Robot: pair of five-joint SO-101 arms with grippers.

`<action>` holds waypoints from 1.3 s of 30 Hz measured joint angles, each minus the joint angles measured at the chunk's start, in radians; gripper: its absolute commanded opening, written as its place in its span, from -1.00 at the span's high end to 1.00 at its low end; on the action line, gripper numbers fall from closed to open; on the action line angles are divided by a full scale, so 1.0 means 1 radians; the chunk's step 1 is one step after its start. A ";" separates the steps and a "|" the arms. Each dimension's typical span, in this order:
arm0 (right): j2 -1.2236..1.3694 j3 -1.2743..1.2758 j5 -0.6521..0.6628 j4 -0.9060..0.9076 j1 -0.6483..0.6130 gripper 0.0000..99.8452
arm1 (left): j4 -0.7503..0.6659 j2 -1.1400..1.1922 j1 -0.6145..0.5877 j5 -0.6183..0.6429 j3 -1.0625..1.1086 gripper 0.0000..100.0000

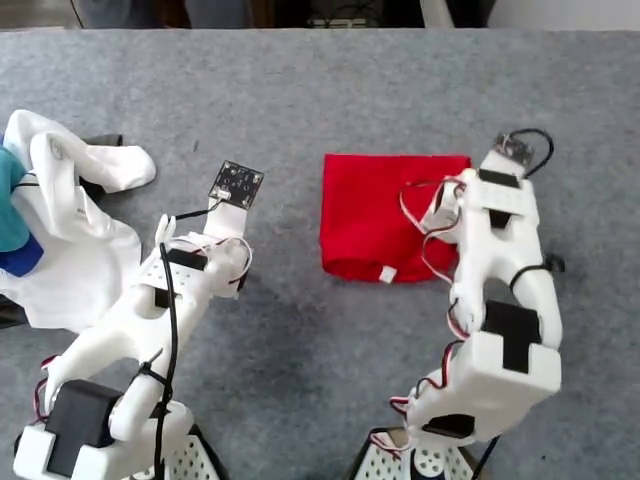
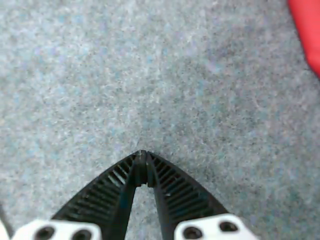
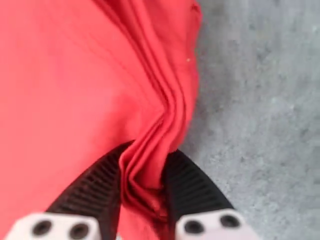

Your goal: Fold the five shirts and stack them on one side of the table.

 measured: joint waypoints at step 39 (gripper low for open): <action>0.124 -0.697 0.417 0.305 0.252 0.38 | 0.775 -0.146 -0.790 -0.037 -0.896 0.41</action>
